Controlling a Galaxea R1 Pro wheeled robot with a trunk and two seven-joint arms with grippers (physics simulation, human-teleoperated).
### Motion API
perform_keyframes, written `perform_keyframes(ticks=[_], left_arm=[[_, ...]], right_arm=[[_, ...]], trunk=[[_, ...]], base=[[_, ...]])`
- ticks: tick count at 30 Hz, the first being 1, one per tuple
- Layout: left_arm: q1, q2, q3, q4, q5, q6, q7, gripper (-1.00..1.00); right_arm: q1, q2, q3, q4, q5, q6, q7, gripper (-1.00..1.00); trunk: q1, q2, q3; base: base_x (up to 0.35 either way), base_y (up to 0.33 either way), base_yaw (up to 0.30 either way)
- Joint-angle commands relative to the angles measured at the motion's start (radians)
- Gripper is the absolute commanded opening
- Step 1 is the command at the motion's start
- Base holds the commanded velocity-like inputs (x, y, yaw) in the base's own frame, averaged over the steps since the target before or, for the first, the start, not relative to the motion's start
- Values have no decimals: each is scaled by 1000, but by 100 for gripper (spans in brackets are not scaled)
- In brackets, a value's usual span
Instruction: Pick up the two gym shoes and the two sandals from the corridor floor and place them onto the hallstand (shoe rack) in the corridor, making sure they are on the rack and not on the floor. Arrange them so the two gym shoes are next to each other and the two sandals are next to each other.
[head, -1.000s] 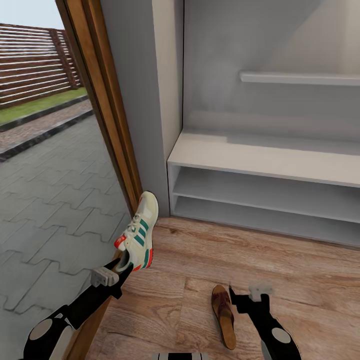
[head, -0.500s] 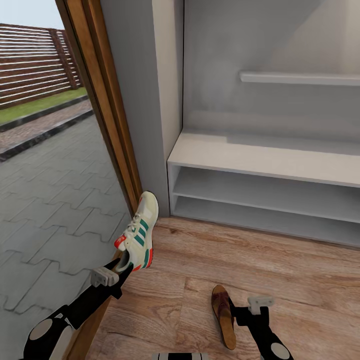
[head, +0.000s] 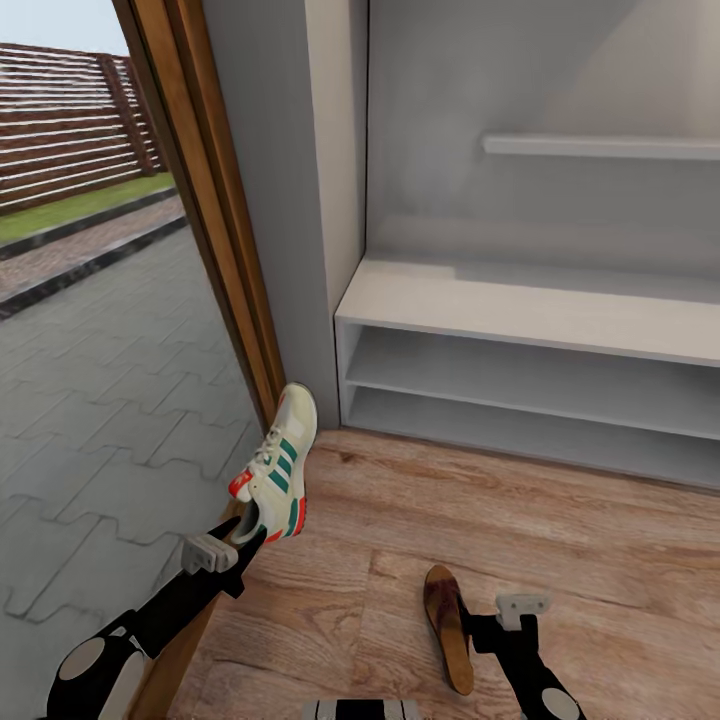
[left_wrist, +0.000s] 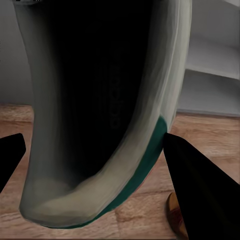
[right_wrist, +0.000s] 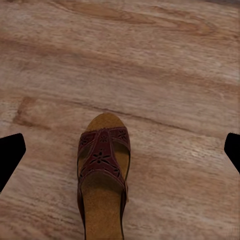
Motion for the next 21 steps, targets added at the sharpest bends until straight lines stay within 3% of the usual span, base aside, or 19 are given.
perform_keyframes(ticks=[1, 17, 21], left_arm=[[0, 0, 1, 0, 11, 10, -5, -100], [0, 0, 1, 0, 12, 10, -5, -100], [0, 0, 1, 0, 11, 11, -5, -100]], right_arm=[[0, 0, 1, -1, 2, 3, -1, 100], [0, 0, 1, 6, 0, 3, -1, 100], [-2, -1, 1, 77, -2, 3, -1, 100]], trunk=[[4, -8, -5], [65, -120, -78], [67, -120, -100]], base=[[0, 0, 56], [0, 0, 87], [0, 0, 106]])
